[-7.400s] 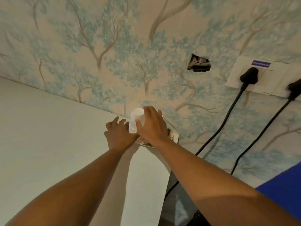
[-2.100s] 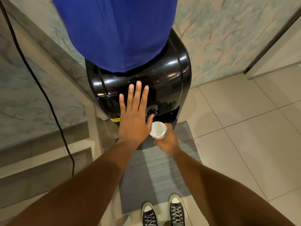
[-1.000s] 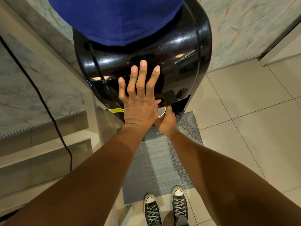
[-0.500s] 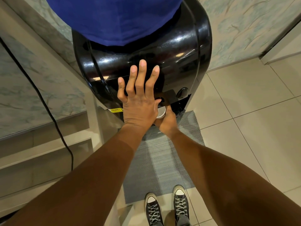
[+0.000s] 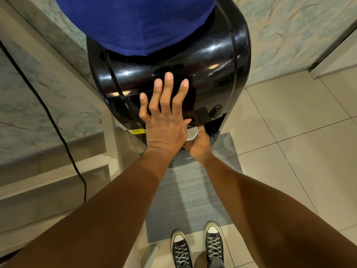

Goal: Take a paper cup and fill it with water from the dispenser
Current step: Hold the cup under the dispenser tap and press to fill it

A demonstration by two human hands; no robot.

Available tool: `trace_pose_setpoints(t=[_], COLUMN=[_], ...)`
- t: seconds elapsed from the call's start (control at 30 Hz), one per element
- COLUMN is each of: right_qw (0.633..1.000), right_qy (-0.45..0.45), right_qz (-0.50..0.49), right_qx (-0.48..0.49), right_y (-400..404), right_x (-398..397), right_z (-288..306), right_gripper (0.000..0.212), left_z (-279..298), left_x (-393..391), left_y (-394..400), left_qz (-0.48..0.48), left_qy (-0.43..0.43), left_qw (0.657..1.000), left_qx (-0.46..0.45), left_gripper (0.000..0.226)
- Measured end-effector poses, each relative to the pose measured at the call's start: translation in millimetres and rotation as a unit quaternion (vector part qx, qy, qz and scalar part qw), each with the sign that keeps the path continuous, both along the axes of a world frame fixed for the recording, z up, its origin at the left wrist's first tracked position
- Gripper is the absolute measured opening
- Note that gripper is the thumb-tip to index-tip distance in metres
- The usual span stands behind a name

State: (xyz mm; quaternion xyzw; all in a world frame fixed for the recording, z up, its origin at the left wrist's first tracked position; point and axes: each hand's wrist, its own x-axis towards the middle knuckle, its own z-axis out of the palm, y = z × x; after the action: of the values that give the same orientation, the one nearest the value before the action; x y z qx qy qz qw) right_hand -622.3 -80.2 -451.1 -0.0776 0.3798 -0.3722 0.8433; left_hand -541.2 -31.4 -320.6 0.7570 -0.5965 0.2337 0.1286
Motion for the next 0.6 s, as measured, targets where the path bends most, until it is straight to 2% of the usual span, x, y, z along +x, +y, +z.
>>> trace_pose_setpoints(t=[0.17, 0.43, 0.6], right_qw=[1.000, 1.000, 0.999], right_qy=[-0.021, -0.026, -0.043], right_qz=[-0.007, -0.007, -0.014], right_qx=[0.002, 0.010, 0.002], right_y=[1.3, 2.8, 2.6], right_x=[-0.7, 0.9, 2.3], right_z=[3.0, 5.0, 1.7], right_gripper=[0.026, 0.059, 0.054], left_z=[0.0, 1.0, 0.3], left_x=[-0.9, 0.2, -0.8], left_y=[-0.5, 0.0, -0.2], left_qz=[-0.001, -0.009, 0.002], left_qy=[0.004, 0.016, 0.001], left_qw=[1.000, 1.000, 1.000], left_qx=[-0.009, 0.001, -0.002], left_gripper=[0.113, 0.112, 0.113])
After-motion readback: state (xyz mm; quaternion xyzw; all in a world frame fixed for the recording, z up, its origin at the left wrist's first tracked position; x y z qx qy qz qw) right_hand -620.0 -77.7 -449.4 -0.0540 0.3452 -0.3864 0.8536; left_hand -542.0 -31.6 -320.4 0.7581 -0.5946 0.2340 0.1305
